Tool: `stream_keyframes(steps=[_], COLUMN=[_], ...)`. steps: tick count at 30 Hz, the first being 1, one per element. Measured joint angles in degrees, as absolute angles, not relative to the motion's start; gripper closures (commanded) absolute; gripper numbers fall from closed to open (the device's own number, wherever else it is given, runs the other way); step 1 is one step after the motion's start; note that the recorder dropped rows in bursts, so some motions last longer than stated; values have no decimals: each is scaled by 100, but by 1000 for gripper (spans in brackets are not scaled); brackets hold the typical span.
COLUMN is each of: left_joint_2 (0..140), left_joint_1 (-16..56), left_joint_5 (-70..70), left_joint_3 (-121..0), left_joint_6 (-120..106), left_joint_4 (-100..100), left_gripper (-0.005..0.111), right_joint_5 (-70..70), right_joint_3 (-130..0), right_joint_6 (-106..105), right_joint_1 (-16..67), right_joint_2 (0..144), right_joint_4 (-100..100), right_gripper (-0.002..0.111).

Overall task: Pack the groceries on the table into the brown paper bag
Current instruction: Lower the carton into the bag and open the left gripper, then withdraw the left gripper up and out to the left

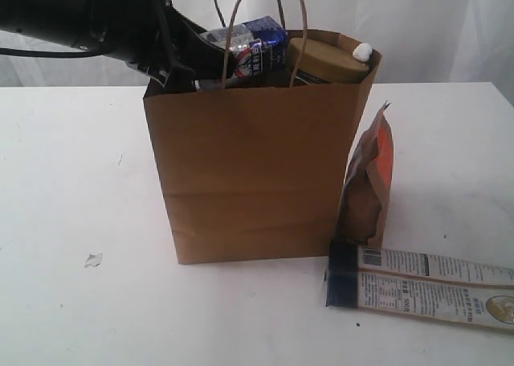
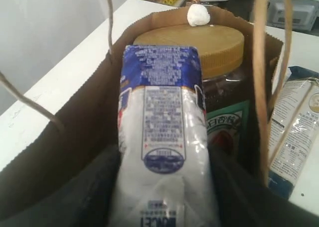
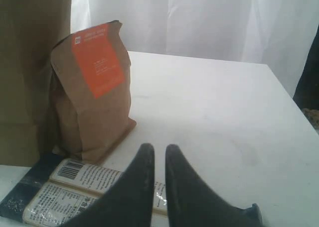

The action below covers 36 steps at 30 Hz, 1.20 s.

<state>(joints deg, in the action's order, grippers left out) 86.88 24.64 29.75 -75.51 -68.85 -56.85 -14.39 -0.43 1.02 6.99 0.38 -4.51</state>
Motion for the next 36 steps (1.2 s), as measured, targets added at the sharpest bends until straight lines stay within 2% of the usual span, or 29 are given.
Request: stream_keyframes(steps=[8, 27, 36], left_joint_2=[8674, 8625, 8146], left_joint_1=[2464, 2464, 2464], left_joint_5=[2906, 2892, 2751], left_joint_3=[-7573, -7573, -7573], left_joint_6=[-6560, -6483, -6483], left_joint_4=[-5534, -5398, -5078], left_gripper=[35, 36, 36], right_joint_5=[-1439, -1439, -1439], right_joint_3=[-43, -43, -43], right_joint_6=[102, 102, 102], right_joint_1=[699, 699, 699], right_joint_2=[38, 38, 38], right_joint_4=[-451, -451, -451], right_gripper=[99, 99, 99])
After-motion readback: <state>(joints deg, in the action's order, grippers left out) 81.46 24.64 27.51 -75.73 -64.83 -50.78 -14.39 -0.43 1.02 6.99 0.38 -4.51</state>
